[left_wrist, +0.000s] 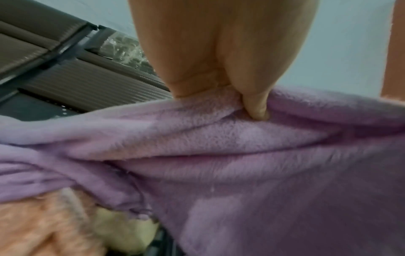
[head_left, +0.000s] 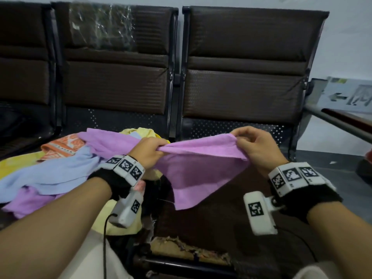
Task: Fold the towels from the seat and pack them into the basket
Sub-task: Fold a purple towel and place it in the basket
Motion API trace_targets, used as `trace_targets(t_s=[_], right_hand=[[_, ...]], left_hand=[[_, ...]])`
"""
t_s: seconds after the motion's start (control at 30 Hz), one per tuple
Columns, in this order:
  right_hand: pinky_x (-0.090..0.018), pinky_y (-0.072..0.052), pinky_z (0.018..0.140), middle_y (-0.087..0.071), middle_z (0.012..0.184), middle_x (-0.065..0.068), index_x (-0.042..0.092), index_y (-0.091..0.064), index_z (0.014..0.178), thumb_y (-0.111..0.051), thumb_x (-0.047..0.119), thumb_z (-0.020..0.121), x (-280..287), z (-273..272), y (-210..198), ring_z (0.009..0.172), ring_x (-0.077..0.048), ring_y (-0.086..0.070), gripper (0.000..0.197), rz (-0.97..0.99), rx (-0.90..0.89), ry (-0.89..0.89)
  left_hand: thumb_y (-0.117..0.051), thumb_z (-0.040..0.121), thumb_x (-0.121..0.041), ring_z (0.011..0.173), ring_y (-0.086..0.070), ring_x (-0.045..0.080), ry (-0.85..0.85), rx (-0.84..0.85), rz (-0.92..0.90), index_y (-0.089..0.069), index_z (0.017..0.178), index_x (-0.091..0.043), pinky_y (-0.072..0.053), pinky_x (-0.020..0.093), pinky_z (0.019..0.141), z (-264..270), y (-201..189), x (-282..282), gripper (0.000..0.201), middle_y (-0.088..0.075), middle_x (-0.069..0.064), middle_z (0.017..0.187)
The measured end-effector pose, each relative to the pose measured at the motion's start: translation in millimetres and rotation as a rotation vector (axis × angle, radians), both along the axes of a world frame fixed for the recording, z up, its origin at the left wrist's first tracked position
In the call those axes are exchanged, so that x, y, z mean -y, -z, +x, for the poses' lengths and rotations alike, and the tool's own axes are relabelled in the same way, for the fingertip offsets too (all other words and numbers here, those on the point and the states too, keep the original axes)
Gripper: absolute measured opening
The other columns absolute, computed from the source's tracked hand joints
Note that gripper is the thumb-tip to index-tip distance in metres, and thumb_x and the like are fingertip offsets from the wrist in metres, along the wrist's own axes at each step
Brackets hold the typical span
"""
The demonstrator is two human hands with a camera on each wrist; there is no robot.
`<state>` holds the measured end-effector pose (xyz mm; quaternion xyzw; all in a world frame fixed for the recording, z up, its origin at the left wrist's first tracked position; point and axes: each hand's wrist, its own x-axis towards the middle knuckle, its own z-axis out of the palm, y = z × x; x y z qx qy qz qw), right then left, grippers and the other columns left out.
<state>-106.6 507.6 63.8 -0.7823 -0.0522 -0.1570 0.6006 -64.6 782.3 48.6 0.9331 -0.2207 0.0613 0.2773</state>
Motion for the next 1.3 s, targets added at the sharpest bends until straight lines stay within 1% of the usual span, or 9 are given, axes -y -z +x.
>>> trace_targets(t_s=[0.2, 0.33, 0.4, 0.5, 0.67, 0.87, 1.07, 1.2, 1.3], right_hand=[[-0.026, -0.046, 0.085, -0.068, 0.088, 0.010, 0.027, -0.067, 0.078, -0.043, 0.007, 0.087, 3, -6, 1, 0.091, -0.009, -0.061, 0.032, -0.433, -0.119, 0.004], [-0.028, -0.048, 0.091, -0.070, 0.098, 0.011, 0.027, -0.070, 0.097, -0.052, 0.060, 0.082, -9, -22, -6, 0.098, -0.006, -0.063, 0.040, -0.480, -0.137, -0.218], [-0.025, -0.051, 0.080, -0.070, 0.087, 0.009, 0.028, -0.069, 0.090, -0.062, 0.053, 0.080, -15, -31, -7, 0.086, -0.004, -0.064, 0.028, -0.593, -0.102, -0.299], [-0.033, -0.048, 0.070, -0.067, 0.073, -0.008, 0.007, -0.067, 0.076, -0.066, 0.024, 0.083, -14, -34, -9, 0.070, -0.017, -0.059, 0.019, -0.708, -0.057, -0.266], [-0.028, -0.042, 0.065, -0.059, 0.064, 0.001, 0.013, -0.063, 0.066, -0.056, 0.005, 0.089, 11, -31, -15, 0.065, -0.012, -0.053, 0.026, -0.001, -0.058, -0.107], [-0.024, -0.037, 0.056, -0.050, 0.055, 0.008, 0.019, -0.051, 0.056, -0.050, 0.015, 0.091, 43, -25, -18, 0.054, -0.008, -0.045, 0.036, 0.337, 0.069, 0.303], [-0.024, -0.028, 0.065, -0.047, 0.074, -0.006, 0.020, -0.038, 0.060, -0.043, 0.024, 0.099, 35, -26, -1, 0.074, -0.017, -0.044, 0.040, -0.381, 0.224, 0.390], [-0.015, -0.033, 0.054, -0.044, 0.060, 0.009, 0.019, -0.039, 0.063, -0.043, 0.034, 0.099, 12, -23, 2, 0.055, -0.001, -0.041, 0.039, -0.368, 0.172, 0.255], [-0.015, -0.037, 0.058, -0.049, 0.062, 0.005, 0.015, -0.045, 0.068, -0.042, 0.037, 0.099, -8, -20, 1, 0.058, 0.000, -0.046, 0.038, -0.364, 0.252, 0.199]], left_hand=[[-0.054, 0.086, -0.012, 0.069, -0.046, 0.016, 0.131, -0.056, -0.082, -0.052, 0.065, -0.001, -0.039, 0.036, 0.068, -18, -20, 50, 0.023, -0.052, 0.009, 0.066], [-0.055, 0.087, -0.014, 0.072, -0.047, 0.014, 0.180, -0.135, -0.227, -0.058, 0.070, 0.002, -0.043, 0.035, 0.071, -29, -28, 71, 0.024, -0.054, 0.008, 0.069], [-0.055, 0.087, -0.012, 0.075, -0.050, 0.015, 0.183, -0.172, -0.275, -0.061, 0.075, 0.004, -0.045, 0.037, 0.075, -31, -27, 75, 0.021, -0.059, 0.012, 0.073], [-0.060, 0.086, -0.013, 0.072, -0.048, 0.012, 0.205, -0.182, -0.299, -0.060, 0.075, 0.005, -0.040, 0.033, 0.070, -29, -22, 73, 0.021, -0.055, 0.007, 0.070], [-0.067, 0.085, -0.024, 0.068, -0.049, 0.014, 0.182, -0.038, -0.148, -0.061, 0.075, -0.006, -0.041, 0.034, 0.066, -21, -3, 58, 0.022, -0.061, 0.015, 0.072], [-0.066, 0.085, -0.035, 0.058, -0.042, 0.012, 0.015, -0.089, -0.022, -0.046, 0.059, -0.023, -0.031, 0.031, 0.059, -8, 5, 35, 0.035, -0.045, -0.006, 0.058], [-0.060, 0.091, -0.024, 0.063, -0.038, 0.014, 0.157, -0.126, -0.230, -0.049, 0.061, -0.010, -0.032, 0.031, 0.063, -22, 0, 45, 0.034, -0.041, 0.002, 0.061], [-0.060, 0.090, -0.023, 0.072, -0.051, 0.012, 0.253, -0.104, -0.463, -0.065, 0.081, -0.002, -0.043, 0.030, 0.071, -34, -20, 61, 0.024, -0.060, 0.017, 0.074], [-0.057, 0.091, -0.015, 0.071, -0.052, 0.006, 0.311, -0.146, -0.604, -0.064, 0.082, -0.006, -0.044, 0.019, 0.068, -39, -24, 69, 0.014, -0.059, 0.005, 0.073]])
